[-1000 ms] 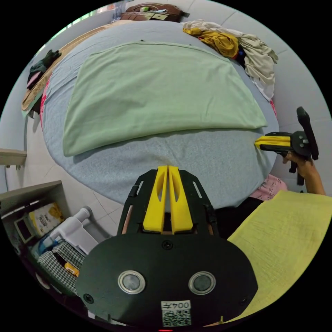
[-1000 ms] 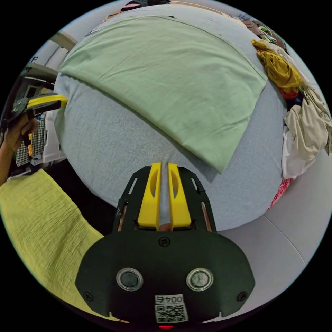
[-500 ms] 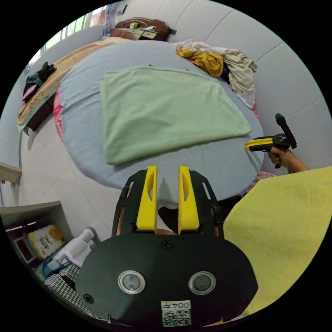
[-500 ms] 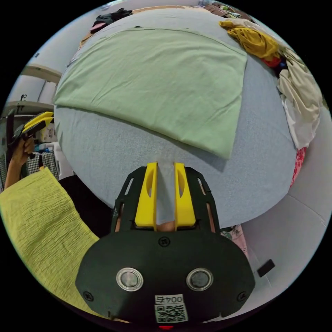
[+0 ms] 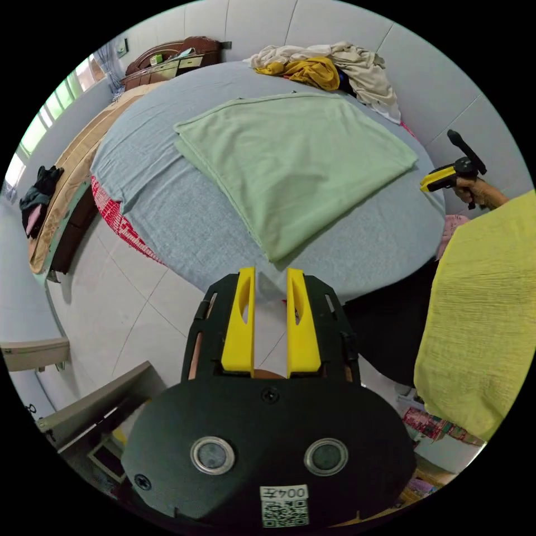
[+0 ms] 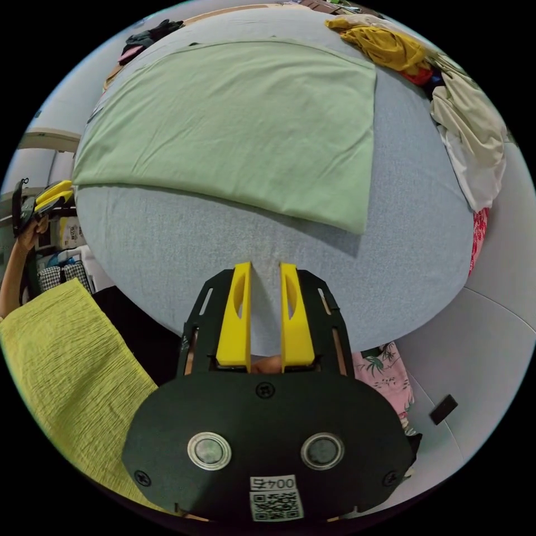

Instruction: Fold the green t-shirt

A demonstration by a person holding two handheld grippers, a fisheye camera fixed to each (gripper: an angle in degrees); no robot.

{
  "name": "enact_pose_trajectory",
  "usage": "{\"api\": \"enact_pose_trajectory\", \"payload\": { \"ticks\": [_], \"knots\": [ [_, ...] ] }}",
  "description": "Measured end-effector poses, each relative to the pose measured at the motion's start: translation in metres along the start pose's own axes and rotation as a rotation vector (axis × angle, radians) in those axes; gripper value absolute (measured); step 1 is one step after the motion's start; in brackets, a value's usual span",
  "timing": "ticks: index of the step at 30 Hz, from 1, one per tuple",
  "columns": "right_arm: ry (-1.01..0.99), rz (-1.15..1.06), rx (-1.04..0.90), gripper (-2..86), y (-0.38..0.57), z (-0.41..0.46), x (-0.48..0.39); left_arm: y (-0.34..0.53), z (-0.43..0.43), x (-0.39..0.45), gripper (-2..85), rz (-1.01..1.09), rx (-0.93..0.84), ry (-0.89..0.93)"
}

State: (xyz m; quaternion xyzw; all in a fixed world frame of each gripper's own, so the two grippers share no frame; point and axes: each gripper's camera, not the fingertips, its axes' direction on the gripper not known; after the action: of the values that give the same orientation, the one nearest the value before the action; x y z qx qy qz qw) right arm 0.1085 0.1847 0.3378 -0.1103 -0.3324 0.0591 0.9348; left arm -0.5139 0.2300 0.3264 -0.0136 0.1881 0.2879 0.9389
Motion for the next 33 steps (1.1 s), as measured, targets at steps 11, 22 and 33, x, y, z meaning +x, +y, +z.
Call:
{"api": "enact_pose_trajectory", "payload": {
  "ticks": [11, 22, 33],
  "knots": [
    [0.005, -0.021, 0.004, 7.0, 0.009, -0.011, 0.004, -0.020, 0.008, 0.015, 7.4, 0.092, -0.005, 0.024],
    [-0.043, 0.027, 0.000, 5.8, 0.017, -0.023, 0.025, -0.041, 0.019, 0.022, 2.6, 0.133, -0.036, 0.077],
    [-0.042, 0.048, 0.032, 5.1, 0.034, -0.037, 0.041, -0.046, 0.029, 0.020, 1.0, 0.080, -0.106, 0.036]
  ]
}}
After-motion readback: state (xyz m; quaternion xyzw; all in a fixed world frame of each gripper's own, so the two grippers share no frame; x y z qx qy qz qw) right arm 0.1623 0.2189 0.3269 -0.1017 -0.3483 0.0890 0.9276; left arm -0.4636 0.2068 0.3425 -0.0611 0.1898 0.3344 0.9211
